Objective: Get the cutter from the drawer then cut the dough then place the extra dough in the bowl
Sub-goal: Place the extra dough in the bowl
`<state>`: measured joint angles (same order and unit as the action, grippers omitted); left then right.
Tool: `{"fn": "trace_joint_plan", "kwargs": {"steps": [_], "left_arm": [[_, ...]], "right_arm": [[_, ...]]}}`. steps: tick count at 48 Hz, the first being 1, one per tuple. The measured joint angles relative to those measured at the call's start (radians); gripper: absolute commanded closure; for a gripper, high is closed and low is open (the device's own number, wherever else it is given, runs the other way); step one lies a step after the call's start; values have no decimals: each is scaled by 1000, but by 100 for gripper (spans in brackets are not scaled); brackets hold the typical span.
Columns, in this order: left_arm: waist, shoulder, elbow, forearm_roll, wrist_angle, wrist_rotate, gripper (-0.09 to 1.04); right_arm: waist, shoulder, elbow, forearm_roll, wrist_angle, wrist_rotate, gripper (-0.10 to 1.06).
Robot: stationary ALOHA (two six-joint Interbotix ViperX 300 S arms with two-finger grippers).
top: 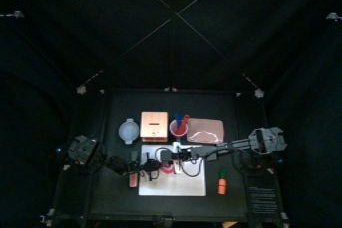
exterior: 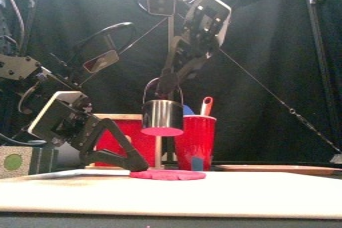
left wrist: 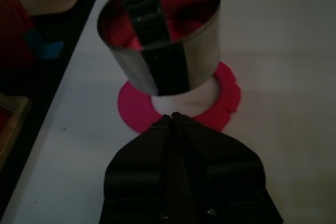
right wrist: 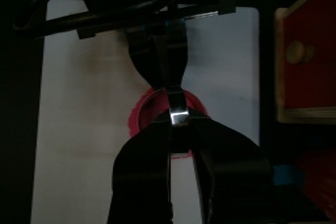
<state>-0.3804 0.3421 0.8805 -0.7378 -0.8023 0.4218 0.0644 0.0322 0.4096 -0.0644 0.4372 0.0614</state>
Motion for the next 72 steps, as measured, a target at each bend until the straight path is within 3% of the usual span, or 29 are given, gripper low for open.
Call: {"fn": "trace_joint_plan", "kwargs": {"steps": [20,36,44,60,72], "left_arm": [[5,-32,5,-2,20,8,40],[18,-72,5,3,64,9,40],[26,-97,6,11,67,11,40],[41,-141,14,20,67,9,39],[66,-190,12,26,67,9,31]], "right_arm": [[14,-179,276,34,3,34,56],[20,-221,425,37,-138,43,55],[20,-222,456,34,-210,43,48],[21,-224,469,60,-235,43,21],[23,-242,466,54,-249,41,18]]}}
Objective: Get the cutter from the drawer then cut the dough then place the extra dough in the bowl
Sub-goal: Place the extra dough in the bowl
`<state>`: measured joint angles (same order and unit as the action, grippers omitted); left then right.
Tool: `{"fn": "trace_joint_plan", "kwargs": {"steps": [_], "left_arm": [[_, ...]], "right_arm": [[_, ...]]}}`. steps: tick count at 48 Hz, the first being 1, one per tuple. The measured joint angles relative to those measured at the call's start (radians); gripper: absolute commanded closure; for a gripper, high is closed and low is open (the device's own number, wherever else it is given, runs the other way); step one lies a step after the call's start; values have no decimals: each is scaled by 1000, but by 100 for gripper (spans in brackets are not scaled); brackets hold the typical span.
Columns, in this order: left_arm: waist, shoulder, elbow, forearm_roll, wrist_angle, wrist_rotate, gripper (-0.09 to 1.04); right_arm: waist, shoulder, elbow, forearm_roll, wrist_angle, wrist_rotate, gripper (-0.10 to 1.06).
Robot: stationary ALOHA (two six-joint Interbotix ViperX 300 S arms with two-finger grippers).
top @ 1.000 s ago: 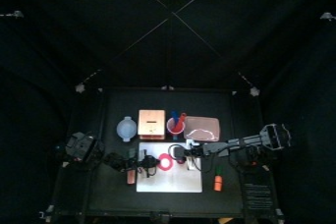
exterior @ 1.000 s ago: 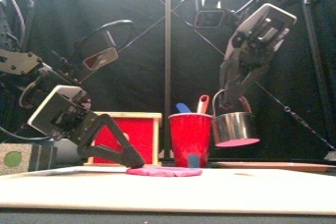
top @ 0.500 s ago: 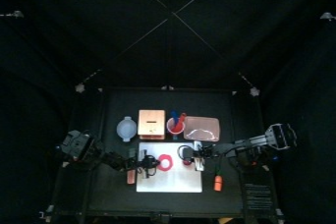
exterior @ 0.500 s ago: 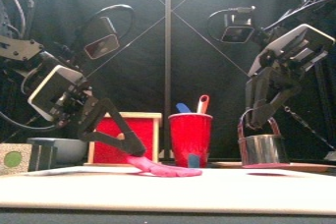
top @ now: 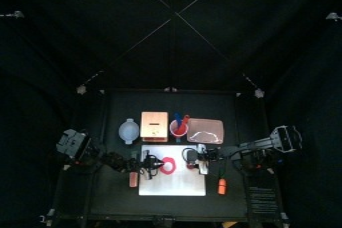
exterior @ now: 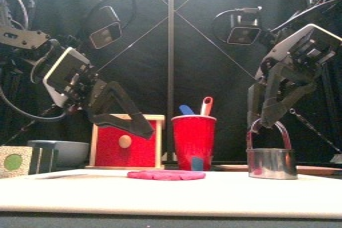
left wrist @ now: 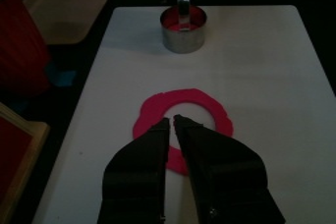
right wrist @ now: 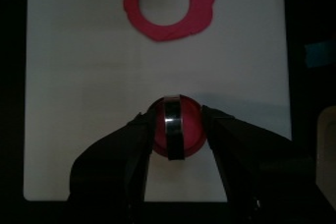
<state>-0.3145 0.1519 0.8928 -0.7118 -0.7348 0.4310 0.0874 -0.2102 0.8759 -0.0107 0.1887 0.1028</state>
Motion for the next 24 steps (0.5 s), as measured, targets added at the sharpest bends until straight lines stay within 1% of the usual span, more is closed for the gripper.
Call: {"fn": "trace_joint_plan", "kwargs": {"steps": [4,8,11,14,18,24], "left_arm": [[6,-14,0,5,0,0,24],[9,-17,-9,2,17,-3,15],[18,-18,-25,-9,54,-2,6],[29,-21,-44,-28,107,-3,0],[55,-23,-80,-58,193,-3,-3],[109,-23,-132,-120,330,8,-3]], "right_arm": [[2,-26,0,-14,-38,-3,18],[2,-75,15,-41,-123,-3,18],[0,-110,38,-54,-173,-3,18],[-6,-140,69,-55,-225,-3,18],[-15,-164,106,-57,-285,-3,18],[-32,-181,147,-60,-348,-3,18]]}}
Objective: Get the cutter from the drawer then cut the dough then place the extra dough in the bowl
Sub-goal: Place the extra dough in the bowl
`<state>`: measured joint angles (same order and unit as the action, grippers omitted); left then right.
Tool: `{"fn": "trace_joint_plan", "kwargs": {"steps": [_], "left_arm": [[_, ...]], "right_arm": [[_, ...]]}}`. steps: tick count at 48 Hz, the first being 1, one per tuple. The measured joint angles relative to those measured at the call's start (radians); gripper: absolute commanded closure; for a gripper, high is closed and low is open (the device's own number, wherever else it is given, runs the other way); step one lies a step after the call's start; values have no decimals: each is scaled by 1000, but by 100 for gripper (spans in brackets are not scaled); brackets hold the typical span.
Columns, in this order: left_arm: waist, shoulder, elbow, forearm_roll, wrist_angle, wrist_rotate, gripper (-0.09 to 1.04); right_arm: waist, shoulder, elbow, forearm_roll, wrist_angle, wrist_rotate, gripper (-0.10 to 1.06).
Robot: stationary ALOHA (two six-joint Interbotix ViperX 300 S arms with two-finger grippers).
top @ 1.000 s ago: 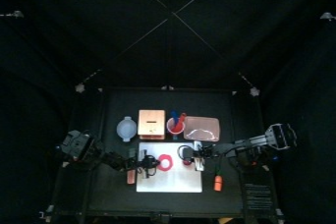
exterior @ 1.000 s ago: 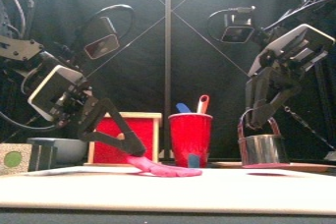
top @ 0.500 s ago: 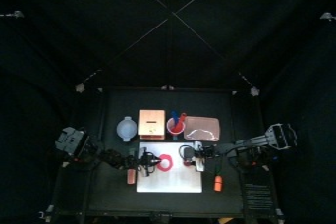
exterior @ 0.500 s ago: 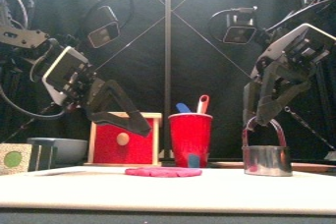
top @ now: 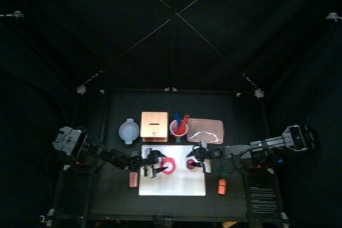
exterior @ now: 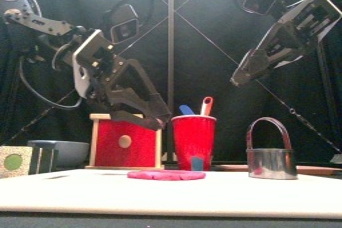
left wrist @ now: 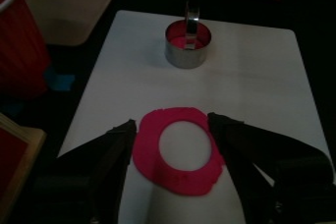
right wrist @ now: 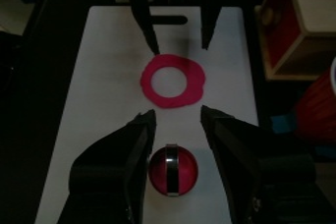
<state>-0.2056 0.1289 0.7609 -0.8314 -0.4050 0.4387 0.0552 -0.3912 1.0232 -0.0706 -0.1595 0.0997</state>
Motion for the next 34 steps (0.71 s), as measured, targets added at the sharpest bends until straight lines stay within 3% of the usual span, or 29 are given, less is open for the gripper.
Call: {"fn": "trace_joint_plan", "kwargs": {"steps": [15,25,34], "left_arm": [[107,-41,-25,-25,299,81,-3],[184,-86,-81,100,494,83,-2],[201,-8,-160,160,626,80,-2]], "right_arm": [[-8,-2,55,-2,-97,0,18],[-14,0,60,0,-103,0,18],[-15,14,60,3,-103,0,18]]}}
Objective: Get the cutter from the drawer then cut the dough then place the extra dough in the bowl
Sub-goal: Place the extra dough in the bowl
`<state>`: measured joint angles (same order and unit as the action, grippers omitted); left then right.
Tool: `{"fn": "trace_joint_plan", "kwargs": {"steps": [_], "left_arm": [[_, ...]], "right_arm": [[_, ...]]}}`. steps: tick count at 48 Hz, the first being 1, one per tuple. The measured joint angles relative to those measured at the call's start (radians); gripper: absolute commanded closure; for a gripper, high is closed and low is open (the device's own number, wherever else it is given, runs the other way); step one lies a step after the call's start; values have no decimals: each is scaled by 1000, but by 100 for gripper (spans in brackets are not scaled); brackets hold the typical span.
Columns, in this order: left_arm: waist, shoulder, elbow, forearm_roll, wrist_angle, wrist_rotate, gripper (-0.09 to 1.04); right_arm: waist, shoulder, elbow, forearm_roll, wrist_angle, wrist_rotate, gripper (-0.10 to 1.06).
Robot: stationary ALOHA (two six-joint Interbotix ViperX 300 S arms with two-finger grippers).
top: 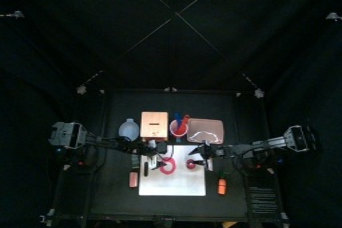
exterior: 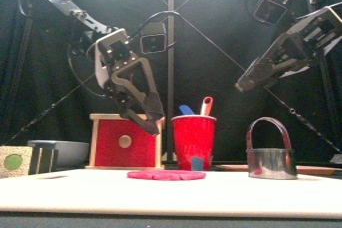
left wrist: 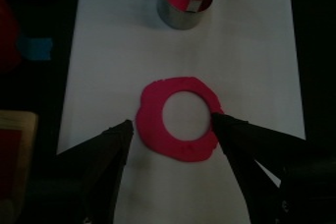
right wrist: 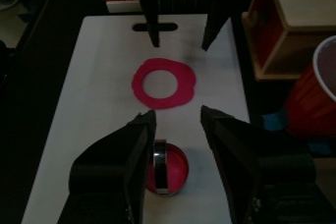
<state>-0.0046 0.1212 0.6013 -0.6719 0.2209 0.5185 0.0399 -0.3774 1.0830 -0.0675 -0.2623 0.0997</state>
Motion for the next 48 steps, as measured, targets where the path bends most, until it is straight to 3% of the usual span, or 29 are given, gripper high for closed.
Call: {"fn": "trace_joint_plan", "kwargs": {"steps": [19,40,48], "left_arm": [[6,63,-44,169,60,-63,-2],[-6,121,-95,483,147,-360,0],[-14,138,-137,621,210,-499,8]], "right_arm": [[3,29,0,5,0,3,18],[5,37,0,12,0,5,18],[5,38,0,17,0,3,18]]}}
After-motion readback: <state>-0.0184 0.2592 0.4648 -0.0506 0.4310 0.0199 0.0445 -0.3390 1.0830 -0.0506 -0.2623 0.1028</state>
